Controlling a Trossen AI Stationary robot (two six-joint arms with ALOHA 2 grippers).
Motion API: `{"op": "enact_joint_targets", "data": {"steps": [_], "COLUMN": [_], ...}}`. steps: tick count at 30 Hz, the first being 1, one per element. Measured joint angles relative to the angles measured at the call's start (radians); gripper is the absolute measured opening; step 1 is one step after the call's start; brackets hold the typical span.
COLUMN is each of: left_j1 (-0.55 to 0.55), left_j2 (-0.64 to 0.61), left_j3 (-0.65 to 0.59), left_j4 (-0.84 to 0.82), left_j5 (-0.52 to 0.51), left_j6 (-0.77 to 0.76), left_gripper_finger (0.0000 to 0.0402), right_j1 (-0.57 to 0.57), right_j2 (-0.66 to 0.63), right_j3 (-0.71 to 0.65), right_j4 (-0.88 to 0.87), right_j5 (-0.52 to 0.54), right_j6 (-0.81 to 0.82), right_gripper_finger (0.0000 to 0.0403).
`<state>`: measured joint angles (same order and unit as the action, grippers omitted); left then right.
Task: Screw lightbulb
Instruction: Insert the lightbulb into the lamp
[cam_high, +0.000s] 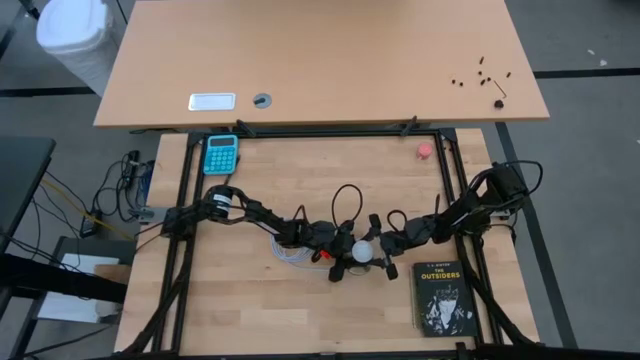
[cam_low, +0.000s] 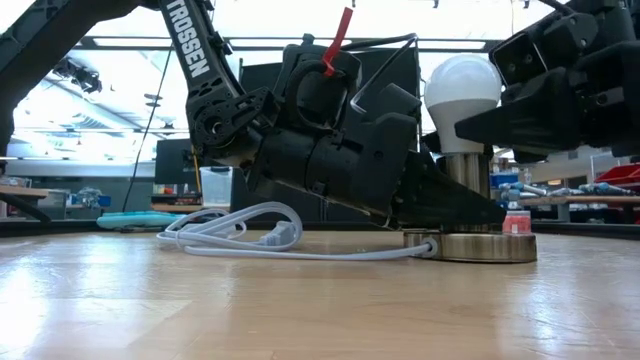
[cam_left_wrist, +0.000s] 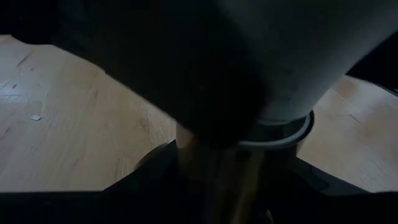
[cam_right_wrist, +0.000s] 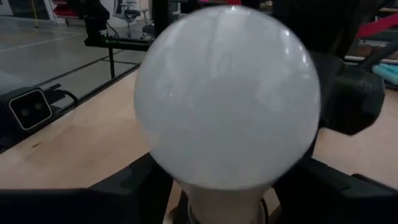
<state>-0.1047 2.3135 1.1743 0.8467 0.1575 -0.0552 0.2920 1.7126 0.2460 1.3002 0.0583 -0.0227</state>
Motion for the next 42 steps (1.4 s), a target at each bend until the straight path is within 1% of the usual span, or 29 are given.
{"op": "enact_joint_targets", "data": {"steps": [10,15,19,25,33,42], "left_j1": [0.000,0.000,0.000,0.000,0.000,0.000], "left_j2": [0.000,0.000,0.000,0.000,0.000,0.000], "left_j3": [0.000,0.000,0.000,0.000,0.000,0.000], "left_j4": [0.000,0.000,0.000,0.003,0.004,0.004], "left_j5": [0.000,0.000,0.000,0.000,0.000,-0.001], "left_j6": [0.000,0.000,0.001,0.002,0.002,0.002], "left_gripper_finger": [0.0193,0.0193,0.0193,0.0193,0.0193,0.0193], "right_j1": [0.000,0.000,0.006,0.010,0.010,0.008], "right_j2": [-0.047,-0.055,-0.055,-0.055,-0.055,-0.055], "right_j3": [-0.019,-0.017,0.005,0.056,0.059,0.059], "right_j4": [-0.001,-0.004,-0.009,-0.096,-0.090,-0.073], "right_j5": [0.000,0.003,0.009,0.009,0.013,0.016], "right_j6": [-0.004,-0.006,-0.007,-0.020,0.003,0.046], "right_gripper_finger": [0.0323,0.0340,0.0338,0.0332,0.0329,0.0302]}}
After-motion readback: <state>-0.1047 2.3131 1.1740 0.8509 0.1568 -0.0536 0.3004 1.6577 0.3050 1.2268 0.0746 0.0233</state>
